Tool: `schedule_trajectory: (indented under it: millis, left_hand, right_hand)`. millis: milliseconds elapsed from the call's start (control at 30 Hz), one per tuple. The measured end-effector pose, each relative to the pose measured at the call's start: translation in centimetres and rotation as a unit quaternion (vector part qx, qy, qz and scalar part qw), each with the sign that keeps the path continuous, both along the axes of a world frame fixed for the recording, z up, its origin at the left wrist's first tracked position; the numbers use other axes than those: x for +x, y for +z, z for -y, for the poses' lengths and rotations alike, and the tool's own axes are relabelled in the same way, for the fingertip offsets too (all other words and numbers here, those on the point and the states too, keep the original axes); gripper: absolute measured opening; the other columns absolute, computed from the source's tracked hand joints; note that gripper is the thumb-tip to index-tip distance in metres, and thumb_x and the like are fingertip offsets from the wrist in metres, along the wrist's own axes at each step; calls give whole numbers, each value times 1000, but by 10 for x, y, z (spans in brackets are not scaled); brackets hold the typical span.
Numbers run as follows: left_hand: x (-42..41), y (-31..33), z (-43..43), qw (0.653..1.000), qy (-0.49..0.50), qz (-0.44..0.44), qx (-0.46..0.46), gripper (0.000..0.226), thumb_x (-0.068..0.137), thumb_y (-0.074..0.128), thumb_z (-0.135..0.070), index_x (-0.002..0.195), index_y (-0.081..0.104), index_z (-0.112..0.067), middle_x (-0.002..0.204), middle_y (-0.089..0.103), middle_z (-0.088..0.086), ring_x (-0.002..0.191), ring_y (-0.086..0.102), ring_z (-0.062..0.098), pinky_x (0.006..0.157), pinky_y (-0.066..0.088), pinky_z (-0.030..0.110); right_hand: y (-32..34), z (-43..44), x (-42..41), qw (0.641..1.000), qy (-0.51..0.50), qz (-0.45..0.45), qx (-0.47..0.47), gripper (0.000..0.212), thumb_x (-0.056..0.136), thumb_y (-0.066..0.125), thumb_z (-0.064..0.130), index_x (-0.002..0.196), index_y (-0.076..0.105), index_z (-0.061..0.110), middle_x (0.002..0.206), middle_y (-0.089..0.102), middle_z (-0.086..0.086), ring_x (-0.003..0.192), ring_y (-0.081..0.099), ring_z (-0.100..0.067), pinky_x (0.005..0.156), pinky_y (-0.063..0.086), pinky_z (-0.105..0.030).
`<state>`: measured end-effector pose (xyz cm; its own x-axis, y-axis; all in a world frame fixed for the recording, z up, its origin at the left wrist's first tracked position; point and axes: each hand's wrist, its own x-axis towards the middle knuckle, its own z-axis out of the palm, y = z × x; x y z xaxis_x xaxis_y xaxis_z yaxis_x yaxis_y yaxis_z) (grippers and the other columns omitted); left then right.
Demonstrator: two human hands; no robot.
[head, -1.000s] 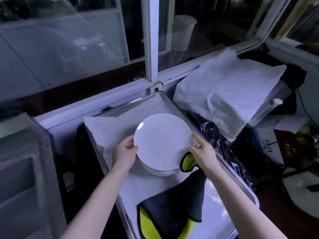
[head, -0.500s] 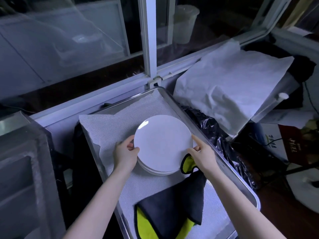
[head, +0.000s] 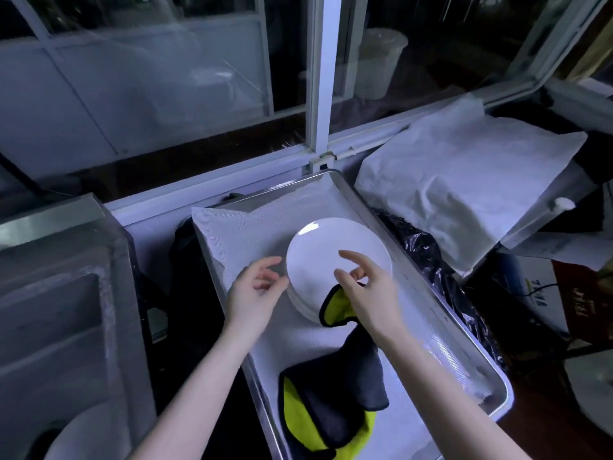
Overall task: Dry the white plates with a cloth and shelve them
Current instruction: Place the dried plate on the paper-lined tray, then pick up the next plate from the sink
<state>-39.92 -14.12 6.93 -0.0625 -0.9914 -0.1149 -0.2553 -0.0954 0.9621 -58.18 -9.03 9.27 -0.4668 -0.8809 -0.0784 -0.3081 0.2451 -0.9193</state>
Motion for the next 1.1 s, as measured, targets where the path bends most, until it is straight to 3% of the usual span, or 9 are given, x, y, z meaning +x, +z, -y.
schedule_trajectory:
  millis: [167,267,367,467,567,667,833,900,1100]
  left_hand:
    - [55,23,-16,998,29,-56,-27,32,89,74,-9,103,71,-37,84,66,-8,82,63,12,76,49,22]
    - [101,36,-26,995,53,-60,-53,33,88,72,-1,104,72,-30,84,70,-8,82,65,7,79,51,20]
    - [146,44,-41,992,81,-83,-48,30,87,71,6,99,70,-22,81,72,-12,73,65,-6,69,48,9]
    - [191,48,-56,987,103,-122,-32,20,91,67,7,107,68,-6,88,76,-7,77,69,-1,75,53,15]
    - [239,56,-66,981,118,-143,-47,30,93,63,7,105,71,-20,95,79,-10,92,72,4,85,54,18]
    - [285,61,-70,983,128,-118,-58,33,93,63,7,112,70,-19,111,77,-4,108,70,14,92,52,22]
    - [348,66,-78,994,97,-33,-37,52,69,64,-10,118,65,-28,116,71,-9,107,66,-1,86,47,13]
    - [367,61,-82,993,112,-15,-28,57,57,59,-16,113,66,-22,113,72,-1,103,66,6,87,48,16]
    - [420,32,-92,970,239,49,-10,20,86,67,9,103,70,1,92,69,7,86,62,19,62,40,8]
  right_hand:
    - [35,17,68,995,77,34,-55,19,89,66,22,104,72,32,70,55,9,64,56,-13,70,46,-19]
    - [60,31,121,988,111,64,-81,14,88,66,21,98,72,29,57,55,19,59,54,-3,63,44,-15]
    - [88,40,183,977,144,125,-100,11,89,65,18,95,72,24,56,55,17,64,63,-14,64,52,-20]
    - [115,47,246,964,180,150,-128,11,89,64,15,94,71,22,52,53,19,53,56,-1,58,48,-16]
    - [138,50,306,956,202,161,-142,11,87,66,19,89,72,28,72,63,2,75,64,-19,81,57,-43]
    - [155,53,355,946,213,191,-155,11,85,66,16,84,71,26,81,69,-12,82,67,-34,83,53,-60]
    - [166,59,415,935,215,243,-144,7,84,67,15,85,72,20,92,69,-29,92,64,-52,85,52,-64]
    - [163,63,431,933,209,258,-137,8,86,66,13,87,72,17,96,67,-32,94,63,-54,87,51,-64]
    - [127,72,463,949,188,214,-136,12,90,65,12,84,70,22,78,66,2,75,60,-15,73,49,-37]
